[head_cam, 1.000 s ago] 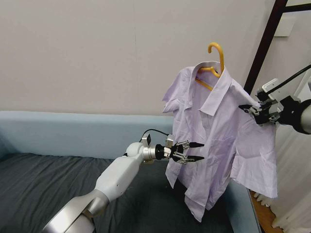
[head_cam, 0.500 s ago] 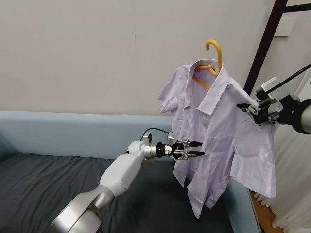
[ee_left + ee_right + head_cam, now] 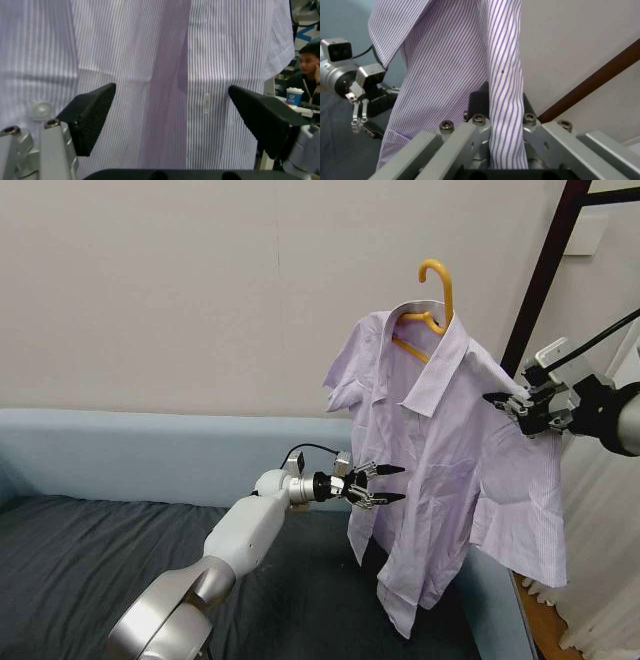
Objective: Pick up the clothes from the sofa and hang them on the clothes hanger.
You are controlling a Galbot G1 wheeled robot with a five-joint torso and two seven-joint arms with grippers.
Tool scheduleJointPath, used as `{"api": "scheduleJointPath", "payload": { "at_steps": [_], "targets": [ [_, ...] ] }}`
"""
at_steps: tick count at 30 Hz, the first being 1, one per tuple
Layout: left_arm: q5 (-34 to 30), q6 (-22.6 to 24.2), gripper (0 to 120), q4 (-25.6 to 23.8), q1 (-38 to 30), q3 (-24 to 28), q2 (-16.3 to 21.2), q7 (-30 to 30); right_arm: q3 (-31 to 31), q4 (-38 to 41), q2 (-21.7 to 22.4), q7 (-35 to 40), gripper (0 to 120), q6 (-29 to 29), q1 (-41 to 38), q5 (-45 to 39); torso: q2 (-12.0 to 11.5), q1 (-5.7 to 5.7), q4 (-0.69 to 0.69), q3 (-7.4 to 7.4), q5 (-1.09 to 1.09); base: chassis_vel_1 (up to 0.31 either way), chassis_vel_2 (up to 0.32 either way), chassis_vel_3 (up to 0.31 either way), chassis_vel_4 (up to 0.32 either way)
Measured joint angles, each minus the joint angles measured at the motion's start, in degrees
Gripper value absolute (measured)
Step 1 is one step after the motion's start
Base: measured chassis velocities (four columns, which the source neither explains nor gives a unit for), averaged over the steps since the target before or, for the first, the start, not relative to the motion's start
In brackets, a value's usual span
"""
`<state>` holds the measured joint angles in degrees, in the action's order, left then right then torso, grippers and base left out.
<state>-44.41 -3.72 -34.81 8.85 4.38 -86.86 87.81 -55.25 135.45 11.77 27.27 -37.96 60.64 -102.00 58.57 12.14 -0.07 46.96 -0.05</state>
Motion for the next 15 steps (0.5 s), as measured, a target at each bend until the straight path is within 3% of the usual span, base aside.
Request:
{"api": "scheduleJointPath", "payload": {
  "at_steps": [6, 15],
  "targets": [
    [-1.0, 0.7, 81, 0.1, 0.2, 1.2, -0.7, 0.0, -0.1, 0.0, 0.1, -0.1, 1, 0.2, 0.0, 0.0, 0.0, 0.00, -0.02, 0.00, 0.01, 0.000, 0.000, 0.000, 0.000],
    [-4.4, 2.4, 45, -1.6, 2.0, 4.3, 0.4, 0.1, -0.2, 0.3, 0.0, -0.4, 1, 0.5, -0.1, 0.0, 0.0, 0.00, 0.01, 0.00, 0.00, 0.000, 0.000, 0.000, 0.000]
  ]
}}
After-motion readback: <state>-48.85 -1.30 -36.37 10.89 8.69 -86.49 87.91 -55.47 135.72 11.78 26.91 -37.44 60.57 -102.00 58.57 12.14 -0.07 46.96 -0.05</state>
